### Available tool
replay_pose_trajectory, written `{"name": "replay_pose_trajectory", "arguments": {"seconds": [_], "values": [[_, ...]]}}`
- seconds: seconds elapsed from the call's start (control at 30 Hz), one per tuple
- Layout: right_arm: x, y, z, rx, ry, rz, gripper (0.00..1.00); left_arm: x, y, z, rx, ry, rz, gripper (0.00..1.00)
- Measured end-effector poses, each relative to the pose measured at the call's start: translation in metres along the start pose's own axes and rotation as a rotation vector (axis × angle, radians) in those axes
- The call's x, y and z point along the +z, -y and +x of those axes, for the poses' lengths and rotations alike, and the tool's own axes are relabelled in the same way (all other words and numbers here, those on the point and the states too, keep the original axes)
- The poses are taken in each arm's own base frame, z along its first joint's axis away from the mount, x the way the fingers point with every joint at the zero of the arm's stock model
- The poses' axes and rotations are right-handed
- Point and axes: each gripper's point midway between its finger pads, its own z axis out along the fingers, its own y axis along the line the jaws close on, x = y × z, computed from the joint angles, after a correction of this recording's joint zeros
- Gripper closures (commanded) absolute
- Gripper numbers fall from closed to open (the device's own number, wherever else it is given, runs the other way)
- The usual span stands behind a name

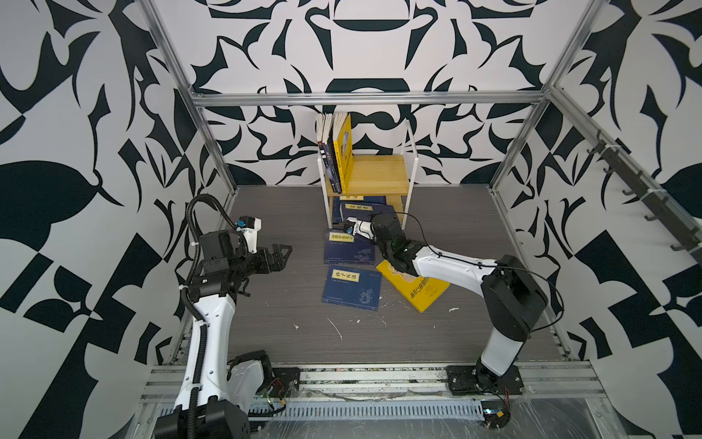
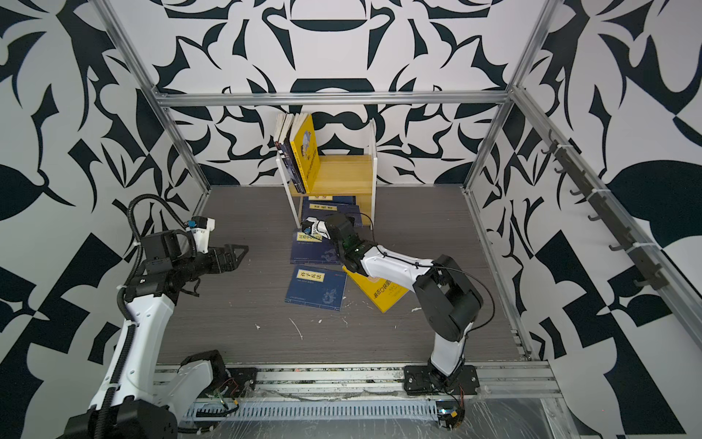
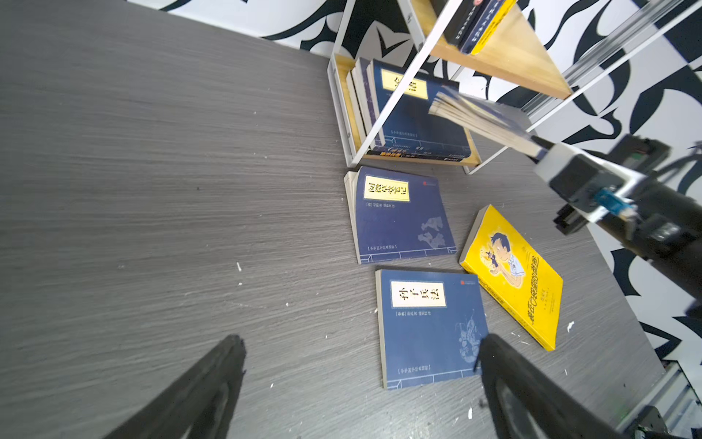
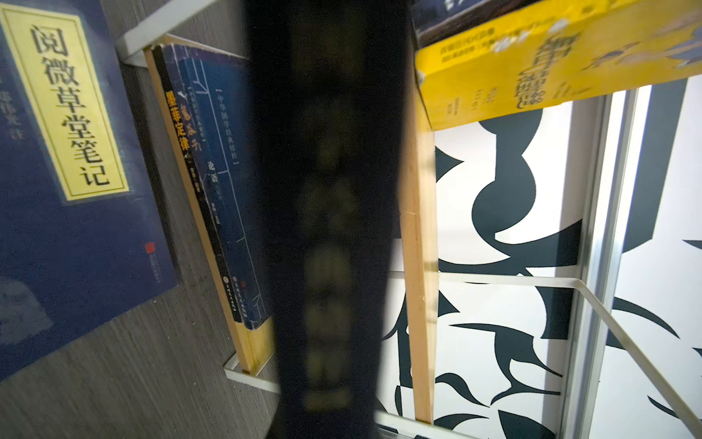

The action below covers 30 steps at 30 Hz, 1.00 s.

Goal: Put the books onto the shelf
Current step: 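Carry the blue book into the shelf beside the standing books with the right gripper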

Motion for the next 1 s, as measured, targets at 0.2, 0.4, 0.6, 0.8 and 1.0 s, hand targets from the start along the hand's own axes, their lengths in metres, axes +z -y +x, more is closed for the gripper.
{"name": "replay_pose_trajectory", "arguments": {"seconds": [0.2, 0.4, 0.6, 0.8, 1.0], "values": [[0.019, 0.005, -0.004, -0.002, -0.007, 0.019, 1.00, 0.003, 0.005, 0.000, 0.043, -0.004, 0.014, 0.00], [0.044, 0.003, -0.006, 0.004, -0.007, 0.002, 1.00, 0.005, 0.006, -0.003, 0.048, 0.012, 0.029, 0.00], [0.058, -0.012, -0.007, 0.006, 0.003, -0.072, 1.00, 0.005, 0.004, 0.000, 0.030, 0.011, 0.033, 0.00], [0.067, -0.040, -0.003, -0.013, -0.010, -0.175, 1.00, 0.005, 0.004, -0.001, 0.011, 0.017, 0.040, 0.00], [0.070, -0.053, 0.001, -0.026, -0.022, -0.259, 1.00, 0.005, 0.005, -0.002, -0.004, 0.019, 0.054, 0.00]]}}
